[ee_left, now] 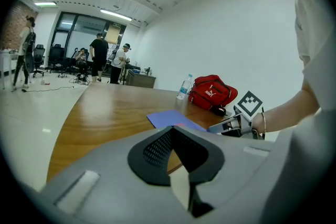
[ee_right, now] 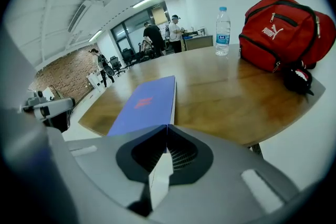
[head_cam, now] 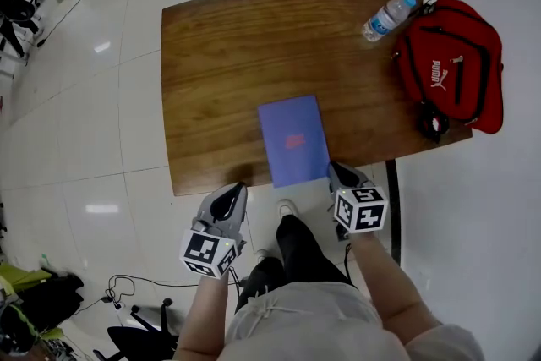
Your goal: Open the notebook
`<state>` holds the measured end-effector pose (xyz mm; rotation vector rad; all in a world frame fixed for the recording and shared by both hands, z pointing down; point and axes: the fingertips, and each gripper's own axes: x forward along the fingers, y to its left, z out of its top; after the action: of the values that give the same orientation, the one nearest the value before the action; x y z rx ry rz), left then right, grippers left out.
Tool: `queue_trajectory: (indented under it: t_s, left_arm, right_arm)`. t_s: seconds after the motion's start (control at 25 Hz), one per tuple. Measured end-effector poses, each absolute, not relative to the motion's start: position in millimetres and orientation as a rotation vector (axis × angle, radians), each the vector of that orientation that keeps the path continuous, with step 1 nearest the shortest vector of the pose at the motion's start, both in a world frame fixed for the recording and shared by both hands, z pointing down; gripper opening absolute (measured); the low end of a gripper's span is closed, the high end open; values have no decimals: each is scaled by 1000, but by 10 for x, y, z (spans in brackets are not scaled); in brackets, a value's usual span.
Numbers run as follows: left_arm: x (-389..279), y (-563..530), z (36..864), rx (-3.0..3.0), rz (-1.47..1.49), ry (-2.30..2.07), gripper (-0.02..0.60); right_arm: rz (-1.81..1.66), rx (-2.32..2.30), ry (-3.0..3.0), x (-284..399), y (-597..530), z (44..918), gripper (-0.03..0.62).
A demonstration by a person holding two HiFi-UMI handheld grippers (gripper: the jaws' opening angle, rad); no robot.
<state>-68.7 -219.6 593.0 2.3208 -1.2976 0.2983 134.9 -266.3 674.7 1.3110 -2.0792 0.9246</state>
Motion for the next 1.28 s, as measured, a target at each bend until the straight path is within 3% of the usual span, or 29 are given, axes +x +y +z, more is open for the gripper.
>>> queue_trajectory:
  t_s: [0.32, 0.6, 1.0, 1.28]
  left_arm:
    - [-954, -2109, 5479, 2377, 227, -1385, 5]
    - [-1561, -1772, 5247, 2329, 182, -1530, 5]
    - [-2212, -1152, 5709, 2079, 197, -1692, 5]
    - [-2351, -776, 6057, 1930, 175, -1705, 5]
  right_arm:
    - [840, 1314, -2251, 964, -2727, 5908, 9]
    - [816, 1095, -2450, -122, -2429, 5426, 15]
    - [866, 783, -2445, -1155, -1949, 6075, 8]
    - [885, 698, -2340, -1484, -1828, 6639, 8]
